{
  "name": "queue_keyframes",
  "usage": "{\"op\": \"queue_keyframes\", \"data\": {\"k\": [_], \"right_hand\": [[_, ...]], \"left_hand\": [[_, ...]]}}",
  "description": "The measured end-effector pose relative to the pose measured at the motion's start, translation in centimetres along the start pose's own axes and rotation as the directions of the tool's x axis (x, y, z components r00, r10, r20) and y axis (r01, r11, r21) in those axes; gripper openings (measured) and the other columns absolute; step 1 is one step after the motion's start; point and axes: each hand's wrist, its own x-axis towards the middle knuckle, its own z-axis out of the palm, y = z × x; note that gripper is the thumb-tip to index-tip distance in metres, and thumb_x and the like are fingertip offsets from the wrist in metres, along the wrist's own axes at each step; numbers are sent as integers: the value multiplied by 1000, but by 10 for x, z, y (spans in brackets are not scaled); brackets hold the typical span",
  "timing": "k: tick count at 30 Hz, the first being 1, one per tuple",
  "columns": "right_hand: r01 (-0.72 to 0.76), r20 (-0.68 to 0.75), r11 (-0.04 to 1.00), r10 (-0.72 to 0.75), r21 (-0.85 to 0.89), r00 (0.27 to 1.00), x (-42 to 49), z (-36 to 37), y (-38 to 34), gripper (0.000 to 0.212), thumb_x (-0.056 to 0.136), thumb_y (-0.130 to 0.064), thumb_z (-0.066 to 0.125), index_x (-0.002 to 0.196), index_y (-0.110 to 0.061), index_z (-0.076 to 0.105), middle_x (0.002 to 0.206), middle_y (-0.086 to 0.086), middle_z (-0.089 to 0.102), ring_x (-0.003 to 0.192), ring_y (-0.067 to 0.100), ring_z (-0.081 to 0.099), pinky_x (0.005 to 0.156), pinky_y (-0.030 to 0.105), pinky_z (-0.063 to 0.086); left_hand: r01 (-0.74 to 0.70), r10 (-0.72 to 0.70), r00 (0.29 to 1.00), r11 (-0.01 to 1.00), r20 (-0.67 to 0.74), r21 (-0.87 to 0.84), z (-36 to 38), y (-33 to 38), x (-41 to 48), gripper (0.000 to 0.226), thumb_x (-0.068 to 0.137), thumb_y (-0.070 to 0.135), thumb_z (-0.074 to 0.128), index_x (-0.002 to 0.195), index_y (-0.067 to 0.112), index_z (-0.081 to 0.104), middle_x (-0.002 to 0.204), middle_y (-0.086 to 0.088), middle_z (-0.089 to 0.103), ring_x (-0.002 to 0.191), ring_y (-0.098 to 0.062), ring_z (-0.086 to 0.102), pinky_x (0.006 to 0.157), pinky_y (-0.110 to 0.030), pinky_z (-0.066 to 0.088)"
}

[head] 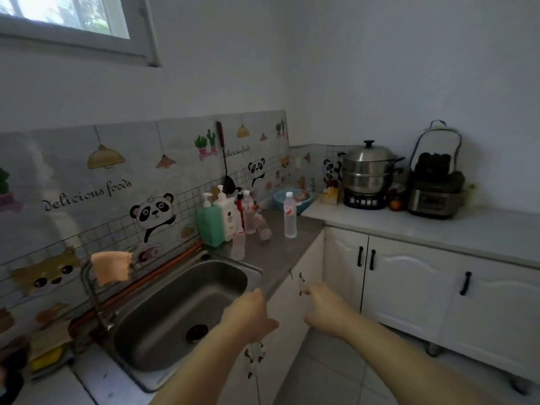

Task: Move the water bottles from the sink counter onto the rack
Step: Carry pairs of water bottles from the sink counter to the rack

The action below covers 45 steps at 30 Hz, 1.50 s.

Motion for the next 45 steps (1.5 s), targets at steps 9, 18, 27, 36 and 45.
{"op": "queue_keyframes", "data": {"k": [9, 18, 27, 36, 45], "right_hand": [[-42, -11, 997, 41, -68, 999, 128, -33, 41, 44, 85, -21, 59, 126, -8, 49, 132, 13, 45, 114, 28, 52, 96, 36, 46], [-31, 22, 996, 33, -89, 999, 257, -69, 51, 46, 87, -11, 53, 132, -14, 44, 135, 12, 43, 123, 28, 47, 101, 34, 43], [106, 128, 990, -93, -92, 987, 388, -80, 80, 58, 83, -25, 66, 135, -18, 43, 136, 6, 44, 124, 22, 47, 103, 31, 42], [293, 270, 952, -261, -84, 927, 502, -102, 97, 56, 85, -22, 65, 135, -18, 41, 139, 7, 44, 127, 25, 47, 103, 34, 43], [405, 356, 910, -352, -86, 866, 561, -89, 85, 55, 82, -23, 67, 132, -17, 45, 135, 8, 46, 123, 24, 49, 100, 31, 44]], "left_hand": [[-53, 53, 999, 998, -7, -34, 0, 30, 145, 56, 81, 37, 65, 128, 16, 43, 125, -5, 55, 111, -22, 56, 91, -34, 49], [-33, 35, 999, 998, 38, -47, -35, 39, 271, 49, 85, 34, 61, 125, 13, 42, 128, -8, 50, 117, -26, 51, 97, -38, 44], [126, -126, 992, 992, 15, -10, -32, 48, 373, 52, 83, 36, 62, 124, 11, 42, 129, -11, 49, 118, -29, 50, 97, -40, 45], [362, -363, 932, 932, -24, -24, -42, 79, 450, 61, 82, 40, 63, 133, 15, 39, 136, -9, 47, 125, -28, 46, 103, -42, 42], [500, -503, 863, 863, -40, -69, -42, 63, 484, 62, 83, 37, 63, 135, 16, 37, 137, -8, 47, 124, -27, 48, 101, -41, 44]]}}
